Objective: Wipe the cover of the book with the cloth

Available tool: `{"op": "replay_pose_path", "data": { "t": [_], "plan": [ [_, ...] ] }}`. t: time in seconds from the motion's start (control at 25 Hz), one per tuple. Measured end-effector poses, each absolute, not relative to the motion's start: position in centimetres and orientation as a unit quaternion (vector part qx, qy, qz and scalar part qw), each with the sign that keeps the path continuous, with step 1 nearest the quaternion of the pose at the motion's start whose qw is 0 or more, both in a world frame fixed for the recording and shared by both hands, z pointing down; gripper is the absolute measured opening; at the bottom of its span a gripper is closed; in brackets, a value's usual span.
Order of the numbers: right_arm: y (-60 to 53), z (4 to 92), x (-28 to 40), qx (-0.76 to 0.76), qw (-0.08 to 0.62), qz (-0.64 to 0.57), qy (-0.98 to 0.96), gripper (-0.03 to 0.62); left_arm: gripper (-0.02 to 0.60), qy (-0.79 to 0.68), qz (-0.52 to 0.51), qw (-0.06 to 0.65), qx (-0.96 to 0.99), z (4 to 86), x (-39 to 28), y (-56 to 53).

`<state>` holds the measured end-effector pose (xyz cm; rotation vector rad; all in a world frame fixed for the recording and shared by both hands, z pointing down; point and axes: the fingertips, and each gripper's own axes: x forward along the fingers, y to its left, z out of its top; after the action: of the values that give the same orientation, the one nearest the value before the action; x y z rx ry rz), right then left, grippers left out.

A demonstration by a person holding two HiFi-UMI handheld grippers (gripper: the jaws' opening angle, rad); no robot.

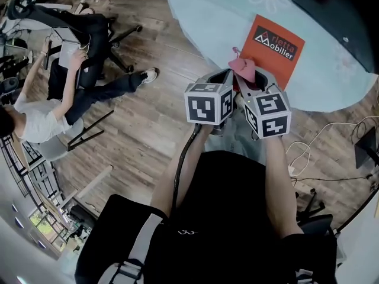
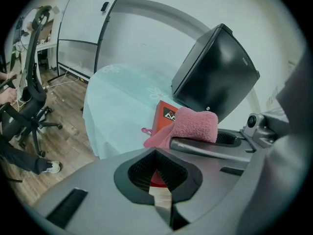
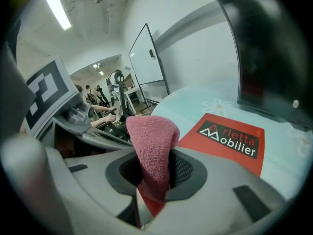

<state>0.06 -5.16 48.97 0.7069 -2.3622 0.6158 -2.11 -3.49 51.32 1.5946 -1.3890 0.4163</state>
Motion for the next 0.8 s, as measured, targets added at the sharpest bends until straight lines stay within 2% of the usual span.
{"op": "replay_pose_path", "data": {
  "t": [0.8],
  "plan": [
    [-5.6, 50.0, 7.3, 0.348, 0.281, 0.280, -0.849, 0.095, 0.012, -0.483, 0.234, 0.457, 0.709, 51.8, 5.1, -4.1]
  ]
}}
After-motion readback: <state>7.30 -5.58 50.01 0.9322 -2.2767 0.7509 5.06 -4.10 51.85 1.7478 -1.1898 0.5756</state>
